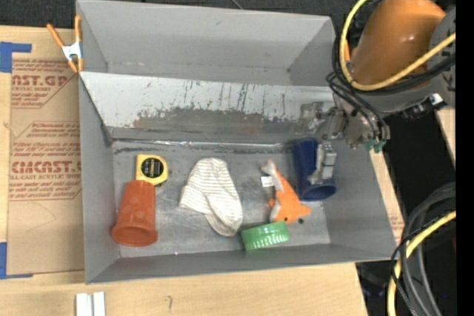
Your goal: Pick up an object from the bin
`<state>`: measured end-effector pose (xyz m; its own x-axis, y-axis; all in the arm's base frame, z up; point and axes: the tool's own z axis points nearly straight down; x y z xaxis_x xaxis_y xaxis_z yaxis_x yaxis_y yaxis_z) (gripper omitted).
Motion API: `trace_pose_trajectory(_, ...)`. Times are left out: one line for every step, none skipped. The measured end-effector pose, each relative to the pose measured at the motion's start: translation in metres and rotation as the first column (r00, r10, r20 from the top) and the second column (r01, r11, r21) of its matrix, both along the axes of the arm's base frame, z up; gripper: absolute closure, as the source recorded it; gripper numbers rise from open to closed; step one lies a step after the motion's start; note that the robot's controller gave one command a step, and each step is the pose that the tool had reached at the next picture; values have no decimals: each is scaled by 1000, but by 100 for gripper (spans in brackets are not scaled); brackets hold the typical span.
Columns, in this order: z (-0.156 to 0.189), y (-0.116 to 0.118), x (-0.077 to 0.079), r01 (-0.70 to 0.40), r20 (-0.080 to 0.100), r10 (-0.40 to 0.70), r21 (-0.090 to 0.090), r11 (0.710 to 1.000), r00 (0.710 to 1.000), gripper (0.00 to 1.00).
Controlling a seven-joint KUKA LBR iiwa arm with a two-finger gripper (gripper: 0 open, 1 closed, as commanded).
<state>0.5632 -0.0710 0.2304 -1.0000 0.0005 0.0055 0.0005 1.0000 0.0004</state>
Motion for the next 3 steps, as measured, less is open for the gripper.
trace_pose_trajectory(5, 0, 1, -1, 8, 1, -1, 1000, 1000, 0)
trace_pose_trajectory(-56, 0, -27, -36, 12, 36, -1, 999, 999, 0)
trace_pose_trajectory(-70, 6, -74, -58, 2, 58, 0, 998, 998, 0)
